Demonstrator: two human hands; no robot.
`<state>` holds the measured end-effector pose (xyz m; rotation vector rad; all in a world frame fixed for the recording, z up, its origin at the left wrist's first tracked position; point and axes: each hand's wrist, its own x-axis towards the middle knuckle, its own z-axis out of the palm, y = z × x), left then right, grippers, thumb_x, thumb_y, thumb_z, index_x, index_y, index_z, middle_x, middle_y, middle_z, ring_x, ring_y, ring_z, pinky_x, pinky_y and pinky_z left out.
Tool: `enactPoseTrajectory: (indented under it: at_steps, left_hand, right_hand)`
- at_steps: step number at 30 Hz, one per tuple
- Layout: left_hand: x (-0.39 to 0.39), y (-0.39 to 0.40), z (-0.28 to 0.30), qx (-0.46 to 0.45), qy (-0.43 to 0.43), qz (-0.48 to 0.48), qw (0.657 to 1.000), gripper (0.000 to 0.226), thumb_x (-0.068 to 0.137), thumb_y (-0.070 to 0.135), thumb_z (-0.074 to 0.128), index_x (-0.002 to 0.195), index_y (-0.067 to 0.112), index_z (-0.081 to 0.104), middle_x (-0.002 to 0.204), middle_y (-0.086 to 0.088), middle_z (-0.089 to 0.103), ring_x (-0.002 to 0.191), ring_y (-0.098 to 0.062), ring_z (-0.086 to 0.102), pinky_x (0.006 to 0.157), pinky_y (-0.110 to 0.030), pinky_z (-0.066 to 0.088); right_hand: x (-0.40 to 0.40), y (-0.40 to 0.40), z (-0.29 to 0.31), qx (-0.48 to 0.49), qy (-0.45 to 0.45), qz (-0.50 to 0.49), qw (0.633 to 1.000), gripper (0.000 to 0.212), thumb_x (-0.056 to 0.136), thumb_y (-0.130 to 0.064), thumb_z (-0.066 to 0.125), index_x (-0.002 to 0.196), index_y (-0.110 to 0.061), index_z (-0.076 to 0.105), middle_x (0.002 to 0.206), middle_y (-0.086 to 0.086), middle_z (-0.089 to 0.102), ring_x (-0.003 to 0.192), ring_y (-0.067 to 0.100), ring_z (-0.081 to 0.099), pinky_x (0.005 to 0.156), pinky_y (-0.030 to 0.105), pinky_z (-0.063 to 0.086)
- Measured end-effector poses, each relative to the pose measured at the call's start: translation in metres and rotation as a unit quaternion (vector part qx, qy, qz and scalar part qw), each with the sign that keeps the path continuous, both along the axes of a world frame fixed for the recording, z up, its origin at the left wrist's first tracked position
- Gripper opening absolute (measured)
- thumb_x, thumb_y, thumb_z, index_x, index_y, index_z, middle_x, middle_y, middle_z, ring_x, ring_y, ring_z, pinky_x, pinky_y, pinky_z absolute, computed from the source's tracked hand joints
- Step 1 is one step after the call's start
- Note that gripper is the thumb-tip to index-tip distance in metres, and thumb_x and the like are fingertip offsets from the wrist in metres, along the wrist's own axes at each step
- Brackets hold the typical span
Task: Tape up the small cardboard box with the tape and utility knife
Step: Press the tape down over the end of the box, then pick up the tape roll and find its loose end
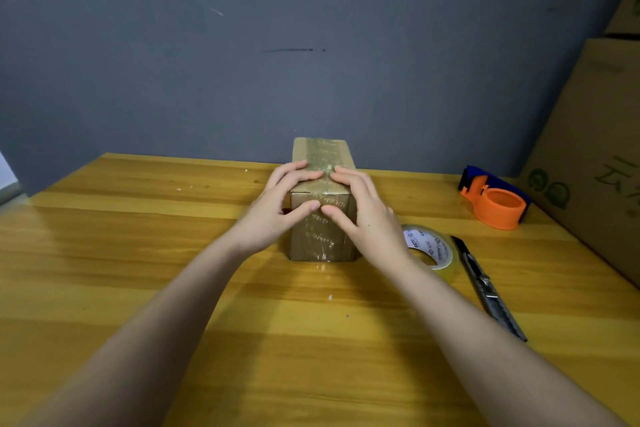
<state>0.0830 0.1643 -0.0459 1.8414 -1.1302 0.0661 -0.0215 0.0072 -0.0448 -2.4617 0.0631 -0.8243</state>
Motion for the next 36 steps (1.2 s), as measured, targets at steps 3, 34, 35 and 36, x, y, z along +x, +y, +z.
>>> enactPoseTrajectory:
  at_steps: [3, 34, 35, 36]
  left_hand:
    - [0.001, 0.003, 0.001, 0.015, 0.005, -0.017, 1.000, 0.055, 0.082, 0.027, 0.069, 0.132, 0.036, 0.046, 0.143, 0.014, 0.027, 0.134, 0.010, 0.024, 0.111, -0.042, 0.037]
    - [-0.023, 0.010, 0.054, 0.164, 0.046, 0.002, 0.985, 0.091, 0.068, 0.029, 0.055, 0.147, 0.042, 0.011, 0.159, 0.001, 0.015, 0.145, -0.016, 0.016, 0.118, -0.038, 0.020]
    - [-0.027, 0.008, 0.055, 0.160, 0.023, 0.028, 0.986, 0.089, 0.068, 0.031, 0.053, 0.146, 0.043, 0.012, 0.158, 0.001, 0.016, 0.145, -0.018, 0.016, 0.118, -0.043, 0.020]
    - [-0.031, 0.006, 0.056, 0.161, -0.014, 0.062, 0.985, 0.085, 0.070, 0.032, 0.052, 0.146, 0.042, 0.015, 0.158, 0.000, 0.017, 0.146, -0.020, 0.013, 0.118, -0.046, 0.018]
  right_hand:
    - [-0.002, -0.006, 0.000, -0.049, 0.023, 0.011, 0.998, 0.061, 0.085, -0.047, 0.062, 0.139, -0.031, 0.037, 0.148, -0.018, 0.032, 0.128, 0.012, 0.047, 0.091, 0.035, 0.045]
    - [-0.018, -0.012, 0.030, 0.024, 0.101, 0.085, 0.991, 0.077, 0.086, -0.025, 0.062, 0.149, -0.034, 0.019, 0.160, -0.013, 0.011, 0.146, 0.010, 0.017, 0.119, 0.037, 0.019]
    - [-0.021, -0.012, 0.030, 0.038, 0.085, 0.077, 0.993, 0.073, 0.087, -0.024, 0.060, 0.149, -0.033, 0.022, 0.159, -0.012, 0.014, 0.146, 0.010, 0.017, 0.119, 0.035, 0.018]
    - [-0.024, -0.013, 0.030, 0.048, 0.071, 0.067, 0.994, 0.069, 0.087, -0.022, 0.058, 0.148, -0.031, 0.025, 0.158, -0.011, 0.019, 0.145, 0.011, 0.020, 0.118, 0.034, 0.019]
